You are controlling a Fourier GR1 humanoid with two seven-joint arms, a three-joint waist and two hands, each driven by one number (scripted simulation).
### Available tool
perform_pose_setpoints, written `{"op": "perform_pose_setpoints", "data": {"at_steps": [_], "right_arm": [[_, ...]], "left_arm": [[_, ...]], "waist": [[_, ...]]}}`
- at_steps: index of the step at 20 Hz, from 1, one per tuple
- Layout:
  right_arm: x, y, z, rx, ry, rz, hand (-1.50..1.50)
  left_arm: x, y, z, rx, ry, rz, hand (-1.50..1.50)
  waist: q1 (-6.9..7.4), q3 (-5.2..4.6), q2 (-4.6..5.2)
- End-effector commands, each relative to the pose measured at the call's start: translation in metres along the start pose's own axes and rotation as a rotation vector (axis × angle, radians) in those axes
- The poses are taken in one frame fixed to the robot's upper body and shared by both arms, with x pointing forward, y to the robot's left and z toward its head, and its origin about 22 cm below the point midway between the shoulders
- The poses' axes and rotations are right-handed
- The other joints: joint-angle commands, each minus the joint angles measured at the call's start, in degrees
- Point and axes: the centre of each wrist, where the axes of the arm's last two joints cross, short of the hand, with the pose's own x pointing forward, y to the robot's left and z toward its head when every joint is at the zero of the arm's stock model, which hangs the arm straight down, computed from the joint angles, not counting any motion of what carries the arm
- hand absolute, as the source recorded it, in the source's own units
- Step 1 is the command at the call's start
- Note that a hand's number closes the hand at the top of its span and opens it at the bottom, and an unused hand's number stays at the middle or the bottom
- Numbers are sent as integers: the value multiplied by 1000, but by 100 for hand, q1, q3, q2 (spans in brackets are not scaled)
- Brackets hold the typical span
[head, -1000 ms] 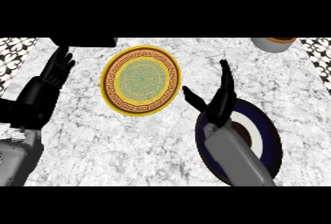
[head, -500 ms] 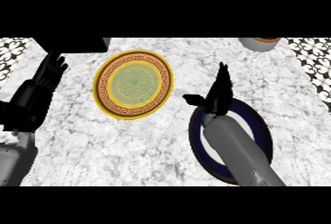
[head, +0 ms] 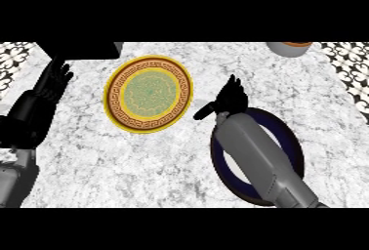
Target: Pick the squash from the plate and place it in the plate
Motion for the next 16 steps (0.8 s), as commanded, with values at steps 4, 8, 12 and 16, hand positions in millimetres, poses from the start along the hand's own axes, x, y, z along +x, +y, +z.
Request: {"op": "perform_pose_setpoints", "data": {"at_steps": [4,8,12,16], "right_arm": [[20,-29,14,16,184,125,-150],[-8,-32,-1,11,242,189,-150],[-13,-20,7,51,298,198,-150],[-25,-18,2,55,357,184,-150]], "left_arm": [[1,7,8,-12,-6,-3,0],[-1,-3,8,8,1,14,0],[-11,-1,3,-7,2,-11,0],[3,5,10,-25,-13,35,0]], "waist": [[44,16,50],[-1,17,50],[20,17,86],[128,20,83]]}}
